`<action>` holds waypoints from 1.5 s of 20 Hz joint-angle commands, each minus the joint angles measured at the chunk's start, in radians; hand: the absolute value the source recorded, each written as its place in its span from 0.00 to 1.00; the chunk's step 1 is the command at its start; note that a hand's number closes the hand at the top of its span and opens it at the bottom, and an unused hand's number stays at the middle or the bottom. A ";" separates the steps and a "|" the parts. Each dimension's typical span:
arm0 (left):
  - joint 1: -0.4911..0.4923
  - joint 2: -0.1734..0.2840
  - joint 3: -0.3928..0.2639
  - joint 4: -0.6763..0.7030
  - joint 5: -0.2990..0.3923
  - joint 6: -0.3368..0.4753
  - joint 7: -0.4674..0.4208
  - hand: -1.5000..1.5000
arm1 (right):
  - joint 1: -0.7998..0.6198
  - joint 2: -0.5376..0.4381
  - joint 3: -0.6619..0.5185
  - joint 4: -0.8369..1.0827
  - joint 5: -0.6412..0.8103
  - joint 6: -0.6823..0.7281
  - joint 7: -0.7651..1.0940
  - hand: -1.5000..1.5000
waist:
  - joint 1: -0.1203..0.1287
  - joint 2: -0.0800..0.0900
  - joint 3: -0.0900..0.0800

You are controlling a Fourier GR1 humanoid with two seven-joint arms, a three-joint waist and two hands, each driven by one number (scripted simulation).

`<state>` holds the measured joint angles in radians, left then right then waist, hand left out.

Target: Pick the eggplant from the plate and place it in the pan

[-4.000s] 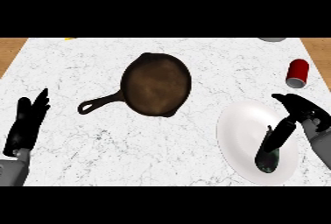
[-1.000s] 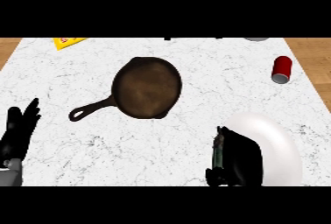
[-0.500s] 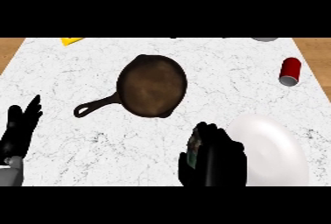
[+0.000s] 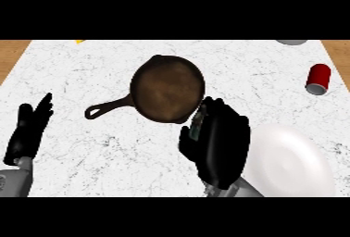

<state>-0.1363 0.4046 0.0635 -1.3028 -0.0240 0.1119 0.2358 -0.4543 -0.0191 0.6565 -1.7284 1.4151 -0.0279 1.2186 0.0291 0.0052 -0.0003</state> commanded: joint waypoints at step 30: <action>-0.127 -0.039 -0.044 0.028 -0.030 -0.035 0.001 0.50 | -0.451 0.019 -0.437 1.097 -0.762 -0.862 -0.446 0.00 | 0.126 0.046 0.004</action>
<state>-0.2484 0.3618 0.0182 -1.2790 -0.0600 0.0920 0.2374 -0.8727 -0.0037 0.2287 -0.7070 0.7261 -0.7861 0.8209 0.1380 0.0460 0.0040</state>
